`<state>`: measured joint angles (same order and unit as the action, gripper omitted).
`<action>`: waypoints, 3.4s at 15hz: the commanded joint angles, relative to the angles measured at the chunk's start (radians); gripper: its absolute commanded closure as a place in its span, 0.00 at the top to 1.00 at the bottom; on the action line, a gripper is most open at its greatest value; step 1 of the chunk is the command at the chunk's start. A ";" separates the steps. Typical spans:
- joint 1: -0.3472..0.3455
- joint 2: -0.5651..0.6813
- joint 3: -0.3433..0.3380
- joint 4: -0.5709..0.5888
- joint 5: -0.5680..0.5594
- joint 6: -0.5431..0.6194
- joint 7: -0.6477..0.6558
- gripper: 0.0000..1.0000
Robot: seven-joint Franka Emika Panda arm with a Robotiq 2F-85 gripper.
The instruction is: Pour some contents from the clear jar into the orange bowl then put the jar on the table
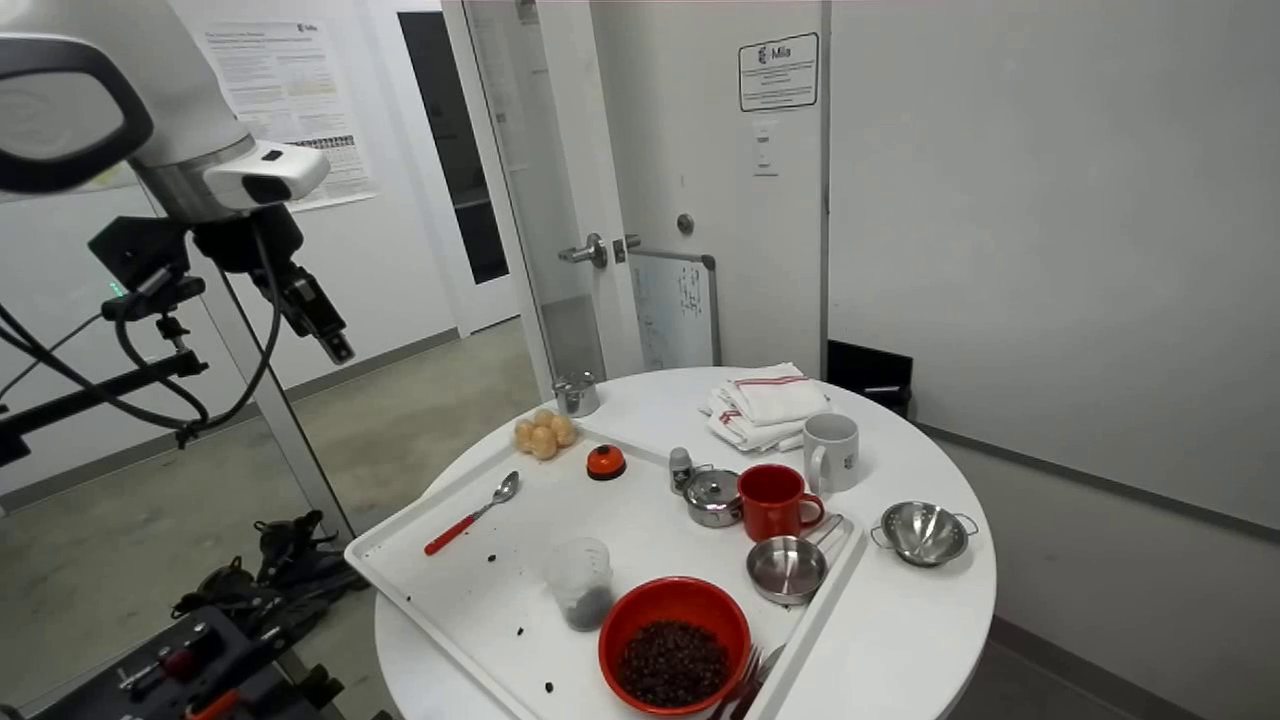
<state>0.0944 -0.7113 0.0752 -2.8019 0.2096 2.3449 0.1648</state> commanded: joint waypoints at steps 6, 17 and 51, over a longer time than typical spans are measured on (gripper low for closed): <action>-0.141 0.082 0.179 0.021 -0.077 0.083 0.348 1.00; -0.252 0.329 0.259 0.011 -0.186 0.144 0.971 1.00; -0.179 0.642 0.063 0.094 -0.583 0.266 1.517 1.00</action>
<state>-0.1211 -0.0793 0.1722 -2.7245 -0.3639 2.6323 1.6679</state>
